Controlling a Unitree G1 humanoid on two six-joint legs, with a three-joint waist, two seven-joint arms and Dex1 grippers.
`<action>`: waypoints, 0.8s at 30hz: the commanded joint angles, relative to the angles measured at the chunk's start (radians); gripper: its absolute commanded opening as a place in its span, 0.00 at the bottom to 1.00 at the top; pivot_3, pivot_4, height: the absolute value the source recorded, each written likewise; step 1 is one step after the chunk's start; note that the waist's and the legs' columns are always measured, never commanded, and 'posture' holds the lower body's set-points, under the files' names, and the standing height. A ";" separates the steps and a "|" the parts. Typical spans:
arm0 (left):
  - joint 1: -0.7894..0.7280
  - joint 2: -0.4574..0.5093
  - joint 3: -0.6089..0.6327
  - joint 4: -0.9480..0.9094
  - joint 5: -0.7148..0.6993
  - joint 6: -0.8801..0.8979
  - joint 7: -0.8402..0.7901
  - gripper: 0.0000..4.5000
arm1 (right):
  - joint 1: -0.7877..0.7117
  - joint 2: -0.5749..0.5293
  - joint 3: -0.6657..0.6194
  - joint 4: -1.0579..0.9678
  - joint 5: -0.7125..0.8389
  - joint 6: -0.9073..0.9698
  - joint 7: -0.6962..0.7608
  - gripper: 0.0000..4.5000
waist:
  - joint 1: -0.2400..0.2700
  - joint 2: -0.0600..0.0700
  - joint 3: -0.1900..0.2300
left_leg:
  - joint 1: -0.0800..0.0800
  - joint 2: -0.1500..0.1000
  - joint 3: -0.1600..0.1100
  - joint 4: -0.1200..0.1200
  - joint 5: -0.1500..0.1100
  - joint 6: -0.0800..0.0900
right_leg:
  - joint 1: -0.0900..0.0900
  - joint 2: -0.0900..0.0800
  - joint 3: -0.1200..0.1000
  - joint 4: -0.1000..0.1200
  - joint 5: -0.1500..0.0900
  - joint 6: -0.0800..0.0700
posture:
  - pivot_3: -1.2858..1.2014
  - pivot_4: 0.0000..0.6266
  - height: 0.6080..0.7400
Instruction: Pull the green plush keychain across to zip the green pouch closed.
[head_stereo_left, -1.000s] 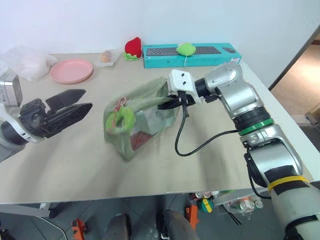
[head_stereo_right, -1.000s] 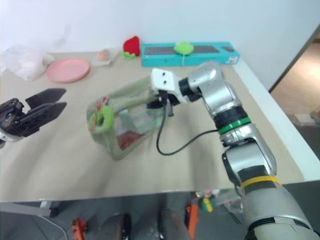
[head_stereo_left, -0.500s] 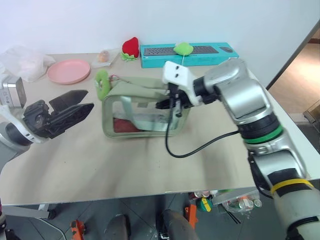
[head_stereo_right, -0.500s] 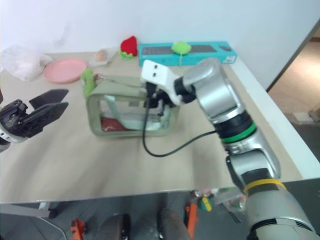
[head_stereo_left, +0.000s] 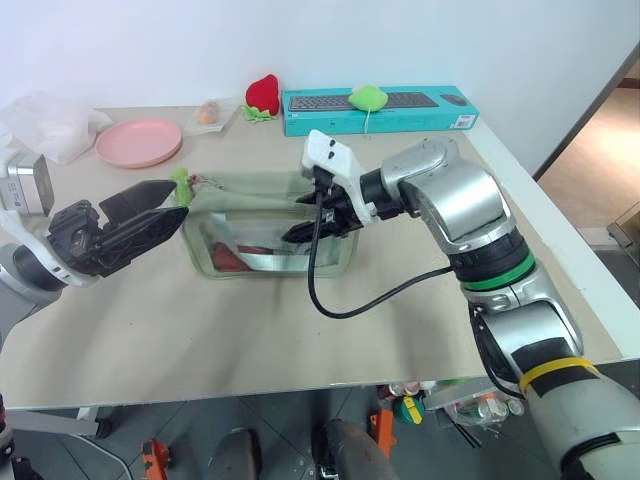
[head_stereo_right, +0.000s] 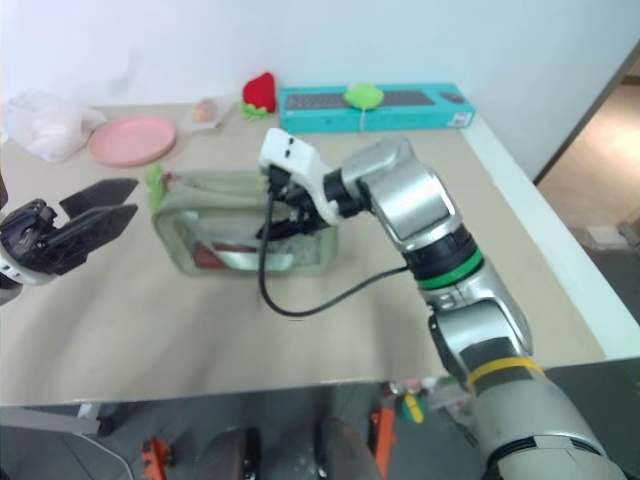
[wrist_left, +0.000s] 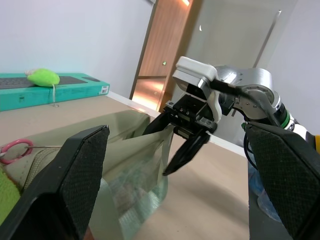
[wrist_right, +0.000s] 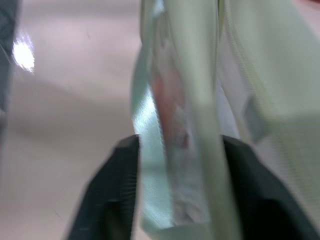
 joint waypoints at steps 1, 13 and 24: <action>-0.011 0.005 0.013 -0.016 -0.009 -0.017 -0.013 1.00 | -0.089 -0.009 -0.156 0.011 0.152 0.108 0.032 0.81 | 0.000 0.000 0.000 | 0.000 0.000 0.000 0.000 0.000 0.000 | 0.000 0.000 0.000 0.000 0.000 0.000 | 0.52 0.24 1.00; -0.044 0.071 -0.079 0.014 0.138 -0.040 -0.130 1.00 | 0.156 -0.403 -0.258 -0.116 0.223 -0.171 0.189 0.81 | 0.011 0.000 0.000 | -0.001 -0.003 0.001 -0.001 -0.002 0.003 | 0.001 -0.005 0.000 -0.003 -0.003 0.003 | 0.52 0.24 1.00; -0.079 0.134 -0.094 0.069 0.229 -0.061 -0.210 1.00 | 0.222 -0.342 -0.188 -0.130 0.200 -0.233 0.083 0.81 | -0.003 0.002 0.001 | 0.001 0.002 0.000 -0.003 -0.001 0.001 | 0.000 0.004 0.000 -0.001 -0.002 0.000 | 0.52 0.24 1.00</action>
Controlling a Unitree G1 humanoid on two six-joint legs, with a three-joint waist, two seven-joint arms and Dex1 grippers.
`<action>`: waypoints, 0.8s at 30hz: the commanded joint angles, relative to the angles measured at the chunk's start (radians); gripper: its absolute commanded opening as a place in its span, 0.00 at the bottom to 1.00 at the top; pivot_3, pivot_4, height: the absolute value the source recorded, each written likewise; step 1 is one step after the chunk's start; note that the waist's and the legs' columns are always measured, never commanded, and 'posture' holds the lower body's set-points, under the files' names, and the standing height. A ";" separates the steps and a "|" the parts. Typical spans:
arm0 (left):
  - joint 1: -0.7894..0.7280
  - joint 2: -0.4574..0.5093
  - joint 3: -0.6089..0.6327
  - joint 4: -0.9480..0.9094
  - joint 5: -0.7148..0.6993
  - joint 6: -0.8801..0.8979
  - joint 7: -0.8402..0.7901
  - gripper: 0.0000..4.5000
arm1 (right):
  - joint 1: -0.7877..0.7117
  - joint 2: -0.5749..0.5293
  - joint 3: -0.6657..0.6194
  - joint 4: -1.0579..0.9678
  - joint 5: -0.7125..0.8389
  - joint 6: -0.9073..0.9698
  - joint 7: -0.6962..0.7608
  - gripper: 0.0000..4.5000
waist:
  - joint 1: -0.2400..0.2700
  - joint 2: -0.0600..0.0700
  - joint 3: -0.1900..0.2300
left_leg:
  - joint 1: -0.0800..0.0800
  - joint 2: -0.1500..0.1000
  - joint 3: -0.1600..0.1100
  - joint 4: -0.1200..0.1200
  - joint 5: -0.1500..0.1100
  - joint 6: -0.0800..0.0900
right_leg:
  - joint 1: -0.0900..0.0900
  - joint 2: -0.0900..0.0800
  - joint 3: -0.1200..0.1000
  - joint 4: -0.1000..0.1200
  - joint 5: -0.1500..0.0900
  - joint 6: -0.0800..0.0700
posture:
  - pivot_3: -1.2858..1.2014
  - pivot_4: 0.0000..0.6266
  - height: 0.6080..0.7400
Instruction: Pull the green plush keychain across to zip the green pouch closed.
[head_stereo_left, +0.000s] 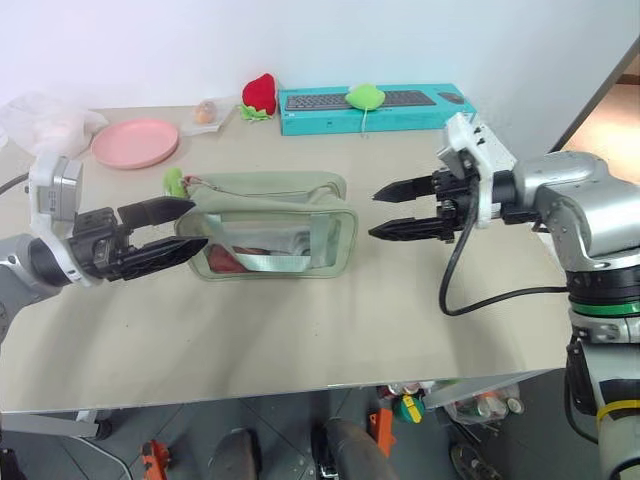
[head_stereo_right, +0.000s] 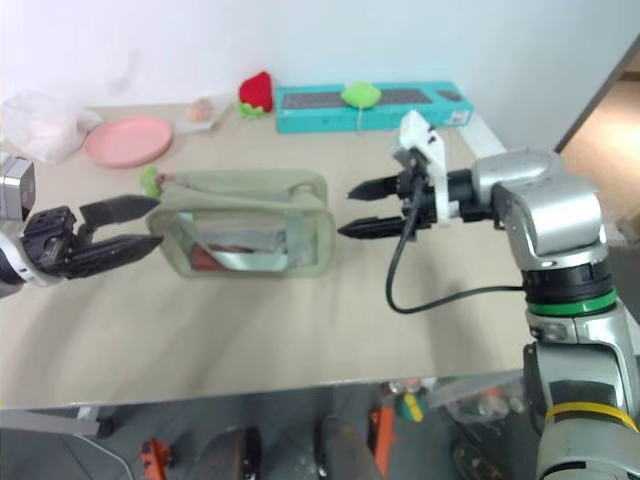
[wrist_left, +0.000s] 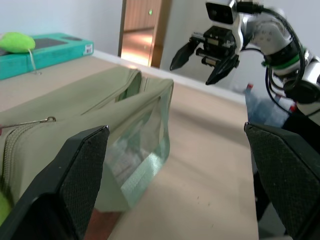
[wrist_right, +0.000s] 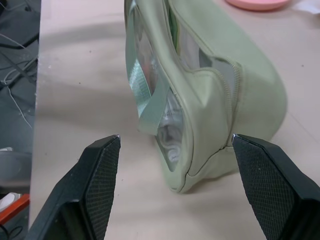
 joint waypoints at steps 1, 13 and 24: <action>-0.037 0.013 0.051 0.023 -0.016 -0.009 0.006 1.00 | -0.027 0.014 0.003 -0.002 -0.006 -0.028 -0.019 0.81 | 0.003 0.000 0.000 | 0.000 0.000 0.000 0.000 0.000 0.000 | 0.000 0.000 0.000 0.000 0.000 0.000 | 0.52 0.24 1.00; 0.005 -0.021 0.224 0.097 -0.093 0.019 0.116 1.00 | -0.026 0.105 0.072 0.162 -0.085 -0.175 -0.029 0.64 | 0.005 0.000 0.000 | -0.002 -0.001 0.001 0.001 0.000 0.000 | 0.000 -0.005 0.001 -0.001 -0.001 0.001 | 0.52 0.24 1.00; -0.079 -0.095 0.119 0.389 0.012 0.077 0.237 1.00 | -0.012 0.097 0.085 0.140 -0.097 -0.178 -0.031 0.01 | 0.006 -0.001 -0.001 | -0.002 -0.001 0.001 0.001 0.000 0.000 | 0.000 -0.003 -0.001 0.000 0.000 0.000 | 0.52 0.24 1.00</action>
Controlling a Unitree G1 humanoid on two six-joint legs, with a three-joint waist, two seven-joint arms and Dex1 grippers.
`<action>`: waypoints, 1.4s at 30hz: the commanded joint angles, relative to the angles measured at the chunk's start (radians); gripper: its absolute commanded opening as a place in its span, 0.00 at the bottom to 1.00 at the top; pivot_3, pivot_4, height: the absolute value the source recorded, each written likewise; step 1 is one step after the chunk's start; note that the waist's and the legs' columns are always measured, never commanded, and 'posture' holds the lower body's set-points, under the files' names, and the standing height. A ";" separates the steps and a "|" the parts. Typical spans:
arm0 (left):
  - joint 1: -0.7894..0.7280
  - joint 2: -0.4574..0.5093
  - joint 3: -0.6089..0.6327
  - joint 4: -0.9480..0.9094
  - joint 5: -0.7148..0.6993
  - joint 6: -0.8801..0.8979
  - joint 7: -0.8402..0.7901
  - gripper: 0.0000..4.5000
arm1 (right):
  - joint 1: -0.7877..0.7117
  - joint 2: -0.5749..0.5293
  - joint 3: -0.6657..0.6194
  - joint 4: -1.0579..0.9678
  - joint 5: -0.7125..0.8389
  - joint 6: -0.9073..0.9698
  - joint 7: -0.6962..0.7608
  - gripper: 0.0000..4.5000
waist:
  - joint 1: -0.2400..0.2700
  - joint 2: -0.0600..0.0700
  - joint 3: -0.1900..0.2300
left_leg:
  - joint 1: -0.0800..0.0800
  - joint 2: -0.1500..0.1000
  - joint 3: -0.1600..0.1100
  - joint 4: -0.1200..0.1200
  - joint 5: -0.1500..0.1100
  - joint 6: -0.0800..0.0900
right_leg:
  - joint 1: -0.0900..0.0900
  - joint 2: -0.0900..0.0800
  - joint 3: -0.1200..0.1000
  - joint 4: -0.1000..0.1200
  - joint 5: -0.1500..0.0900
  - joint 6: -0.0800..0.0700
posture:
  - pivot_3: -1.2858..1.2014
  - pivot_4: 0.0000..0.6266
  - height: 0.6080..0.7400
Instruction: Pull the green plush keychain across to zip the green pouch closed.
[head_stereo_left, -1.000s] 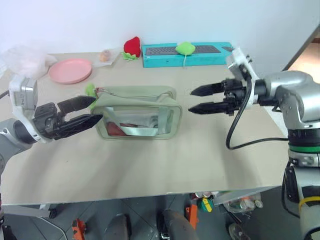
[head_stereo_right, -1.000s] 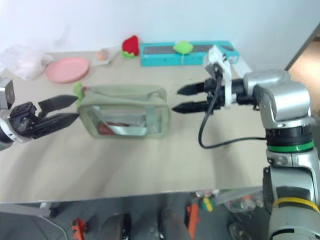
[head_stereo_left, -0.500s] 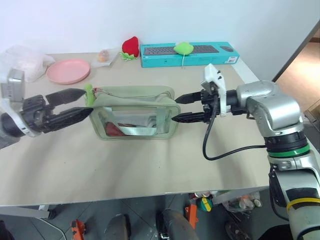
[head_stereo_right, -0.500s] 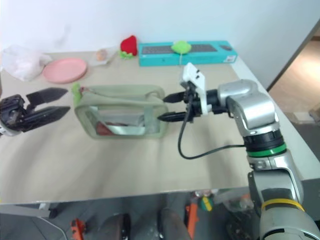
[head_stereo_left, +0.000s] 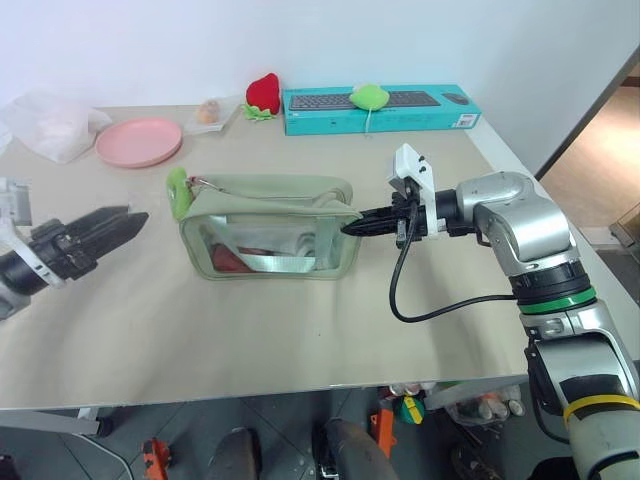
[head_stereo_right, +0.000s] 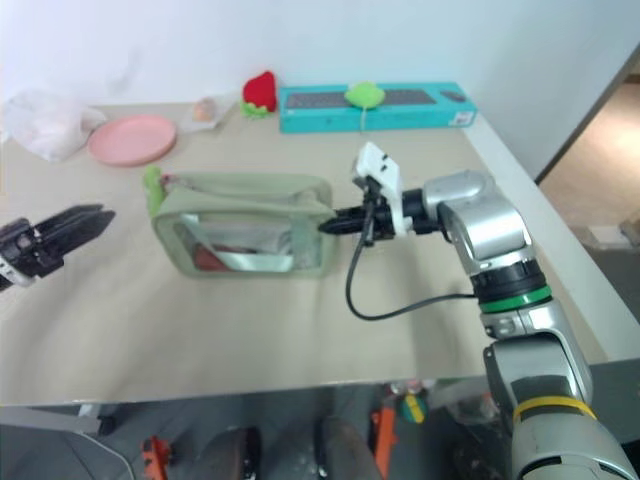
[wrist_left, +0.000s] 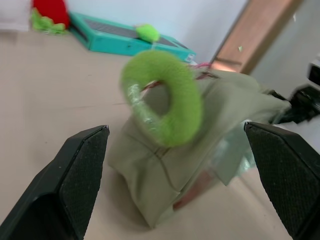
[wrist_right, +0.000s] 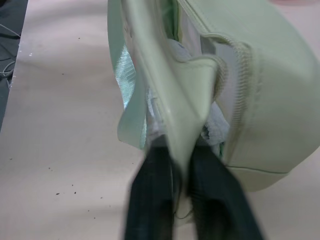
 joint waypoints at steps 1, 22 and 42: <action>-0.113 -0.030 0.004 0.103 -0.003 0.016 0.047 1.00 | 0.000 -0.011 -0.015 -0.049 0.004 0.002 0.006 0.01 | 0.001 0.000 0.000 | 0.000 0.000 0.000 0.000 0.000 0.000 | 0.000 0.000 0.000 0.000 0.000 0.000 | 0.52 0.24 1.00; -0.272 -0.152 -0.052 0.209 0.002 0.103 -0.035 0.59 | 0.056 -0.052 -0.054 -0.157 0.043 0.068 -0.026 0.00 | 0.000 -0.001 0.000 | -0.001 -0.001 -0.001 0.001 0.000 -0.001 | 0.000 -0.001 0.001 0.000 0.000 0.001 | 0.52 0.24 1.00; -0.349 -0.202 -0.131 -0.042 -0.053 0.137 0.033 0.00 | 0.034 -0.034 -0.041 -0.130 0.036 0.055 -0.026 0.00 | 0.001 -0.001 0.000 | 0.000 -0.002 -0.001 0.001 0.000 -0.001 | 0.001 -0.002 0.001 0.000 0.000 0.001 | 0.52 0.24 1.00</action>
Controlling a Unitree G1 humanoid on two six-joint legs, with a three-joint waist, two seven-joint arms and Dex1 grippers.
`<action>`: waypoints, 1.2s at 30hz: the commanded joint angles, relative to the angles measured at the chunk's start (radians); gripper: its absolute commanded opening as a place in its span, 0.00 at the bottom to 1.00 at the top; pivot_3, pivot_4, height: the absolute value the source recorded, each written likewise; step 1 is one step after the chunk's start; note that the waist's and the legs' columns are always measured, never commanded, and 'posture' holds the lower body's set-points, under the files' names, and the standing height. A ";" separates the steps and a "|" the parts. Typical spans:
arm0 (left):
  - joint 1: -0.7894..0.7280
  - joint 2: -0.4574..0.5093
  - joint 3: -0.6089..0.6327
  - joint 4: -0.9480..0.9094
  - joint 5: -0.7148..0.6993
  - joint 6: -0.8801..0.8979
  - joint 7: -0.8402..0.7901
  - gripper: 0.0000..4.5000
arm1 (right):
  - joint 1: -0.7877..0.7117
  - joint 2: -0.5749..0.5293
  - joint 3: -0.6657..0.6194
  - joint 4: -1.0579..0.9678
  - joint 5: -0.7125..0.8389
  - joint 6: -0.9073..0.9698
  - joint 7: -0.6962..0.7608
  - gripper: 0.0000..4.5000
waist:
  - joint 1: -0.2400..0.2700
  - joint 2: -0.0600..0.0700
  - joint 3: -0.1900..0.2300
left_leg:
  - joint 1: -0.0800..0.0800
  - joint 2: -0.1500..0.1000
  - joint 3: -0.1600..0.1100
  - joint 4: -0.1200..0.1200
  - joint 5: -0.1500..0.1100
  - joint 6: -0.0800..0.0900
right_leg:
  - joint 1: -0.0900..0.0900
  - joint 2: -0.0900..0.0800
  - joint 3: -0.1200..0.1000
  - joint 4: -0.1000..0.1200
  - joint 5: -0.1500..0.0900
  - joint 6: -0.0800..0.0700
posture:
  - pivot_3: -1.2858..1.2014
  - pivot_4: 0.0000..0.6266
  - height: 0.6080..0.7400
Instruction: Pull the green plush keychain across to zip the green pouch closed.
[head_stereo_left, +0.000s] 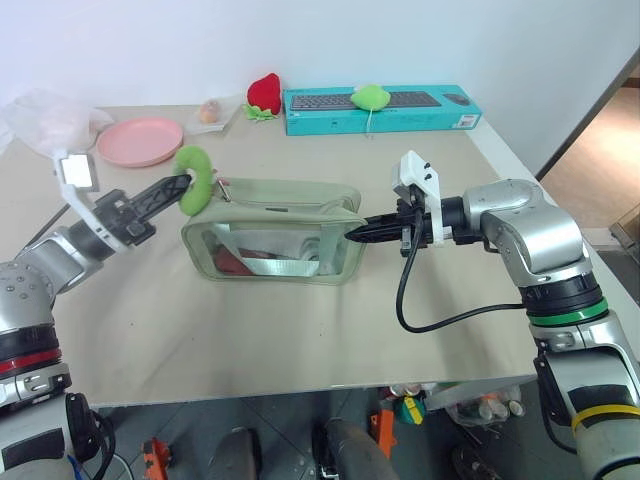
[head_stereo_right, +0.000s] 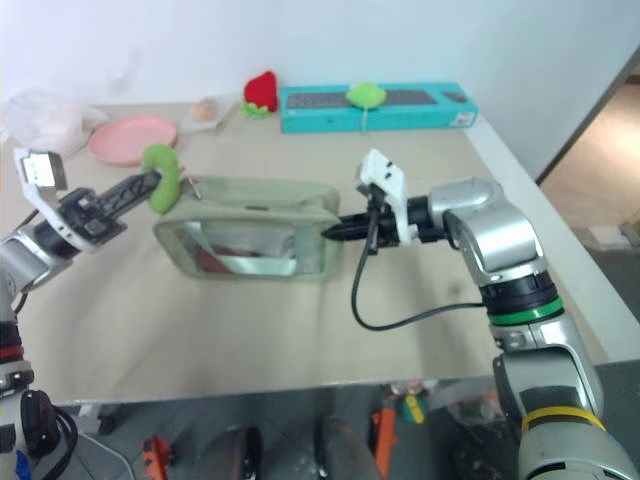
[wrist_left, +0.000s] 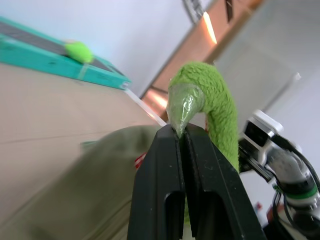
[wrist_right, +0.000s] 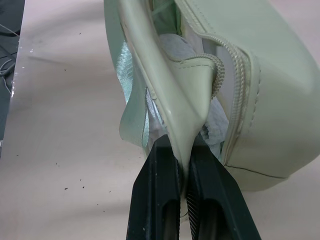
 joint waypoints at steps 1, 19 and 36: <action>-0.078 -0.015 -0.053 -0.055 0.024 -0.018 0.025 0.00 | -0.024 0.002 -0.022 -0.015 0.009 -0.011 -0.001 0.00 | 0.000 0.000 0.000 | 0.000 0.000 0.000 0.000 0.000 0.000 | 0.000 0.000 0.000 0.000 0.000 0.000 | 0.52 0.24 1.00; -0.074 -0.010 -0.085 -0.069 0.056 -0.011 0.003 0.57 | -0.005 -0.003 -0.038 -0.039 0.019 0.000 -0.031 0.00 | -0.002 0.000 0.000 | 0.001 0.000 0.000 0.001 0.000 0.000 | 0.000 0.000 0.002 0.000 0.001 0.002 | 0.52 0.24 1.00; 0.337 0.319 -0.006 -0.132 0.204 -0.137 -0.248 0.57 | -0.014 0.009 -0.026 -0.029 0.023 -0.002 -0.016 0.00 | -0.004 0.000 0.000 | 0.001 0.001 0.002 -0.001 0.000 0.000 | -0.001 0.000 0.002 0.000 0.000 0.000 | 0.52 0.24 1.00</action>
